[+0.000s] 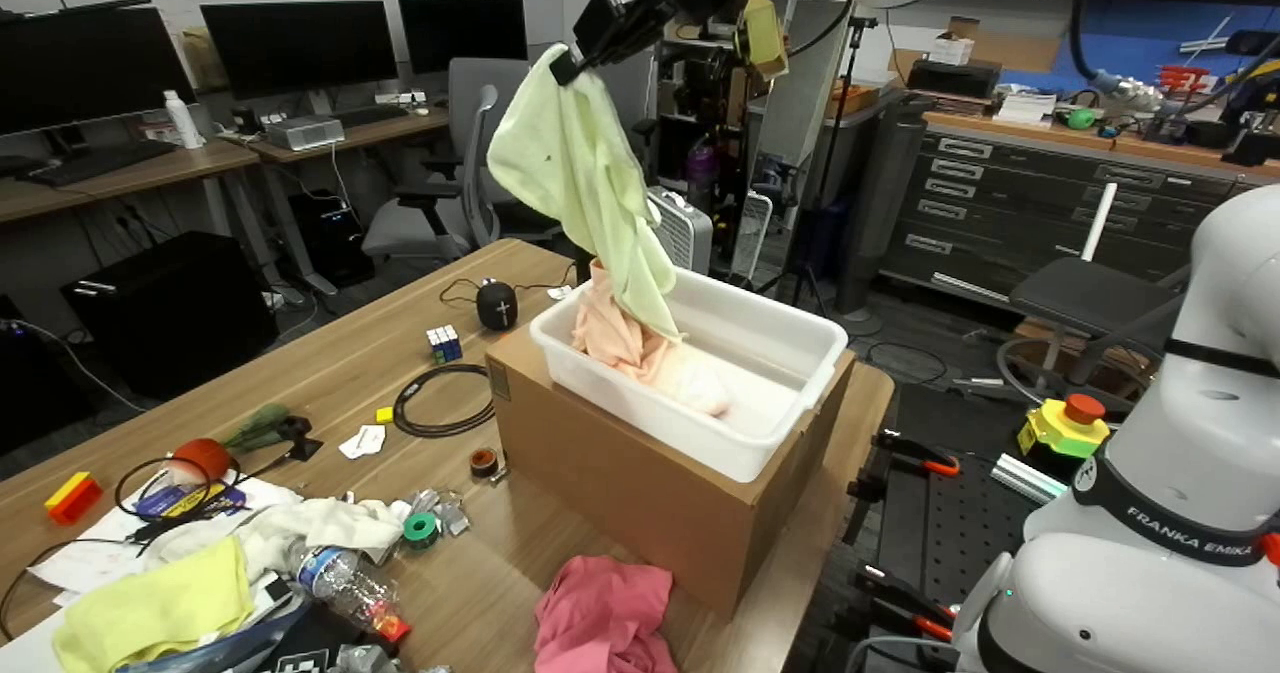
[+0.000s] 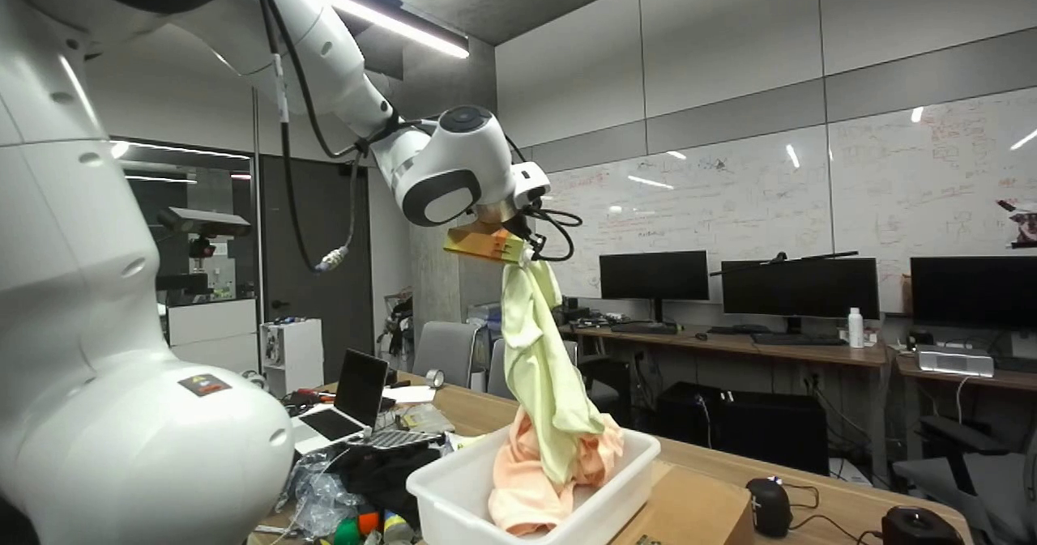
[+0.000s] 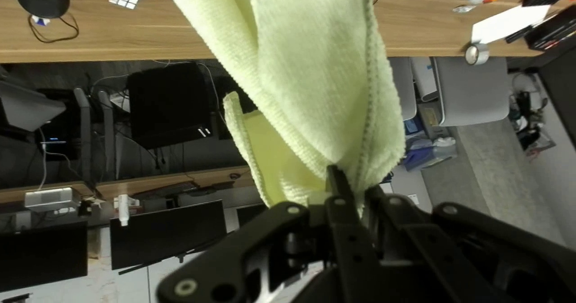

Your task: Remove the clothes from the box and put them on the table

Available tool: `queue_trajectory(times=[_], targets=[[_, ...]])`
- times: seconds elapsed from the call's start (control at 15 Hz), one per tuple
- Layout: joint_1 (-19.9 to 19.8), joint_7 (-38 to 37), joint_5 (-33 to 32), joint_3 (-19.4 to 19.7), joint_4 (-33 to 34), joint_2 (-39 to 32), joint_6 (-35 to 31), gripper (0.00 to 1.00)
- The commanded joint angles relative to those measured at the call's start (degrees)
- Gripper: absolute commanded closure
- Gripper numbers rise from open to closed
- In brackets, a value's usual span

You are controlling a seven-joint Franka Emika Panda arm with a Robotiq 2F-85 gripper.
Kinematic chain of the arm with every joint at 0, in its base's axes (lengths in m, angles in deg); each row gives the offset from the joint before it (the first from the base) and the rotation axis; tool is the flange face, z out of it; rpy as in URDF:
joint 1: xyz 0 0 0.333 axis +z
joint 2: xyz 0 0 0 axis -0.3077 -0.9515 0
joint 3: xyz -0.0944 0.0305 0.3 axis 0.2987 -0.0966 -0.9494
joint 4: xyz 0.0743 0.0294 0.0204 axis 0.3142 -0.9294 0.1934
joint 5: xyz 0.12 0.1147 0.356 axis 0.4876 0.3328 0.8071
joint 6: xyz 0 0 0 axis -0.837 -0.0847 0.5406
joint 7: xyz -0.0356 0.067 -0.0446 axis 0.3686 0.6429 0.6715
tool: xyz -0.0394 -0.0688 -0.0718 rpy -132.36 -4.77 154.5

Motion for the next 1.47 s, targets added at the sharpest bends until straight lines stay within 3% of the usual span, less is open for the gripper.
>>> queue_trajectory(times=[0.0,0.27,0.47,0.6,0.67,0.93,1.13,1.4], targets=[[1.4,1.7,-1.8,-2.0,-1.8,2.9,0.7,0.9],[1.7,1.1,-6.1,-6.5,-2.9,3.5,2.8,0.91],[2.6,1.5,-8.6,-8.7,-2.7,4.1,8.2,0.9],[4.1,2.9,-8.7,-8.5,-1.6,4.1,14.5,0.89],[9.1,1.9,-11.5,-4.1,-1.2,3.9,18.0,0.9],[12.9,3.5,-13.8,-1.7,0.7,4.0,31.2,0.91],[13.5,3.2,-17.3,-2.7,0.9,3.5,35.4,0.9],[12.9,0.0,-24.4,-4.9,1.3,0.4,34.2,0.91]])
